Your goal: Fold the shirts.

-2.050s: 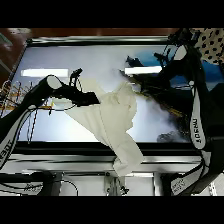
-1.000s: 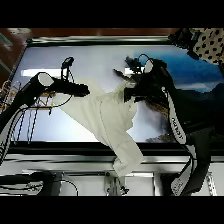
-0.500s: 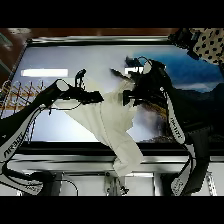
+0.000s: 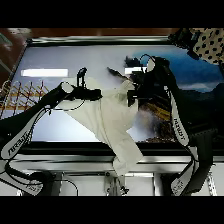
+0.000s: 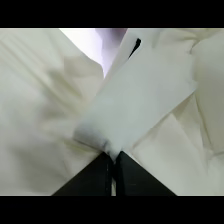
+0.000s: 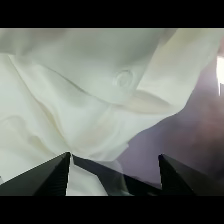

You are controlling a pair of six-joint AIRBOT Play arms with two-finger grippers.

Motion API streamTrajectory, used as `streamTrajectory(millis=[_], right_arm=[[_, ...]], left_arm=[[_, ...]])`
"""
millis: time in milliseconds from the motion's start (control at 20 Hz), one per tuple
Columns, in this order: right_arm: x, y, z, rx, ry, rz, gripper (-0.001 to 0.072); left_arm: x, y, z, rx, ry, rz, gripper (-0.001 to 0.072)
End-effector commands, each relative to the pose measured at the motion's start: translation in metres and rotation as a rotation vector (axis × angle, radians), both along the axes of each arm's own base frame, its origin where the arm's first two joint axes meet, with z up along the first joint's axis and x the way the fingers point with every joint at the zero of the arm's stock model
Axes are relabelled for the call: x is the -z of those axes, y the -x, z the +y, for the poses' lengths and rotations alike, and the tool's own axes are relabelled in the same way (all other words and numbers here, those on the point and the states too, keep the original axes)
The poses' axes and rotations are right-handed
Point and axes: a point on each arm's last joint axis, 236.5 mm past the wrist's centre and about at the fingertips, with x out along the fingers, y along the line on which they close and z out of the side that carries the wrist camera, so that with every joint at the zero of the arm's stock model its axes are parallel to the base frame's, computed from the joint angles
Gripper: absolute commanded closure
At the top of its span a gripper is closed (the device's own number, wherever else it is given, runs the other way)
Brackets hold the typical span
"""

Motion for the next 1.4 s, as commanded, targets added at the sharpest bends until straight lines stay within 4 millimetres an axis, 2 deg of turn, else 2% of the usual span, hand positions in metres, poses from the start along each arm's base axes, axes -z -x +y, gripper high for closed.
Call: streamTrajectory(millis=[0,100,200,300,450,600,750,900,950,1000,1100,1150,1250,1300,1350], right_arm=[[0.004,-0.029,0.01,0.039,-0.025,-0.117,0.0038],[-0.007,-0.047,0.033,0.083,-0.13,-0.185,0.0038],[-0.018,-0.054,0.048,0.118,-0.214,-0.206,0.0038],[-0.024,-0.056,0.056,0.142,-0.259,-0.203,0.0038],[-0.025,-0.081,0.057,0.228,-0.272,-0.276,0.0038],[-0.014,-0.1,0.048,0.322,-0.228,-0.312,0.0038],[0.001,-0.101,0.039,0.356,-0.18,-0.289,0.0038],[0.013,-0.093,0.047,0.356,-0.188,-0.238,0.0041],[0.015,-0.091,0.05,0.351,-0.189,-0.226,0.0094],[0.019,-0.089,0.05,0.348,-0.185,-0.217,0.0201],[0.018,-0.09,0.049,0.348,-0.183,-0.221,0.0571],[0.013,-0.093,0.045,0.346,-0.183,-0.241,0.0636],[-0.012,-0.101,0.036,0.295,-0.182,-0.331,0.0637],[-0.035,-0.106,0.03,0.272,-0.185,-0.402,0.0637],[-0.065,-0.11,0.026,0.248,-0.206,-0.481,0.0637]], left_arm=[[-0.016,0.002,0.001,0.085,-0.033,-0.082,0.0645],[-0.028,0.009,0.001,0.131,-0.046,-0.107,0.0645],[-0.033,0.016,0.003,0.164,-0.068,-0.112,0.0645],[-0.032,0.022,0.003,0.19,-0.079,-0.098,0.0645],[-0.031,0.028,-0.004,0.213,-0.08,-0.094,0.0645],[-0.031,0.034,-0.012,0.261,-0.094,-0.12,0.0644],[-0.032,0.036,-0.014,0.267,-0.092,-0.121,0.0645],[-0.033,0.037,-0.015,0.268,-0.091,-0.122,0.0645],[-0.033,0.037,-0.015,0.269,-0.091,-0.122,0.0645],[-0.034,0.036,-0.015,0.271,-0.093,-0.126,0.0645],[-0.036,0.036,-0.014,0.286,-0.103,-0.147,0.0645],[-0.041,0.035,-0.013,0.293,-0.111,-0.167,0.0645],[-0.063,0.031,-0.003,0.29,-0.134,-0.226,0.0645],[-0.083,0.028,0.002,0.283,-0.14,-0.271,0.0645],[-0.115,0.025,0.006,0.266,-0.129,-0.334,0.0645]])
